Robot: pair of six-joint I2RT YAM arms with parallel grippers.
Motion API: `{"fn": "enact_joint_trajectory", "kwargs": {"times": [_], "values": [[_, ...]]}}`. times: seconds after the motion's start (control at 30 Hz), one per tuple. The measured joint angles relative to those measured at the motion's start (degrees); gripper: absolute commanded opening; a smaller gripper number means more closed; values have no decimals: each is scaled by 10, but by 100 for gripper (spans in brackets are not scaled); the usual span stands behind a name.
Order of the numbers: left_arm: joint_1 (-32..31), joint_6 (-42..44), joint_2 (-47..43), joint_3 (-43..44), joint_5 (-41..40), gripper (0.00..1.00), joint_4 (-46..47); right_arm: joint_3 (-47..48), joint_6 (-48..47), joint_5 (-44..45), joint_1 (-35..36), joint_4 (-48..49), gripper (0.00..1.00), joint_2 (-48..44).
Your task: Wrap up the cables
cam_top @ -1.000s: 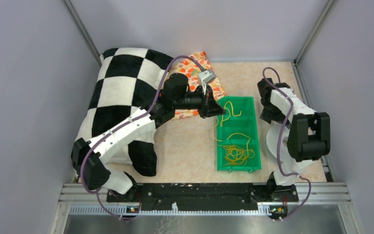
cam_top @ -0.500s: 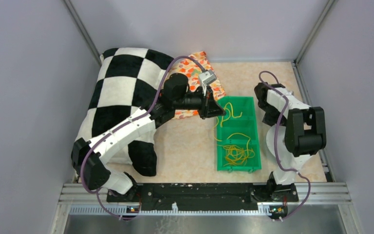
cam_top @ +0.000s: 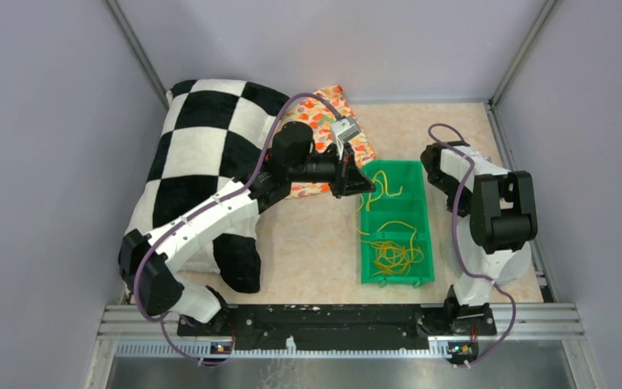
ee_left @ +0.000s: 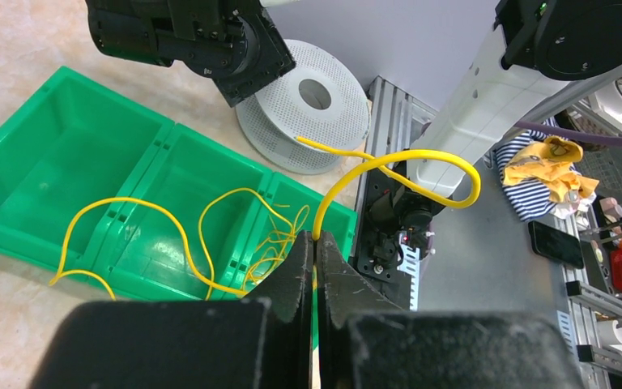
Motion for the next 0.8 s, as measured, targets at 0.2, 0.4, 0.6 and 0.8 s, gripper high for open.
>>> {"fn": "enact_joint_trajectory", "kwargs": {"times": [0.2, 0.4, 0.6, 0.8], "values": [[0, 2, 0, 0, 2, 0, 0, 0, 1, 0, 0, -6, 14, -3], [0, 4, -4, -5, 2, 0, 1, 1, -13, 30, 0, -42, 0, -30], [0, 4, -9, -12, 1, 0, 0, 25, -22, 30, -1, -76, 0, -49], [3, 4, -9, -12, -14, 0, 0, 108, -63, -8, 5, -71, 0, -98]]}}
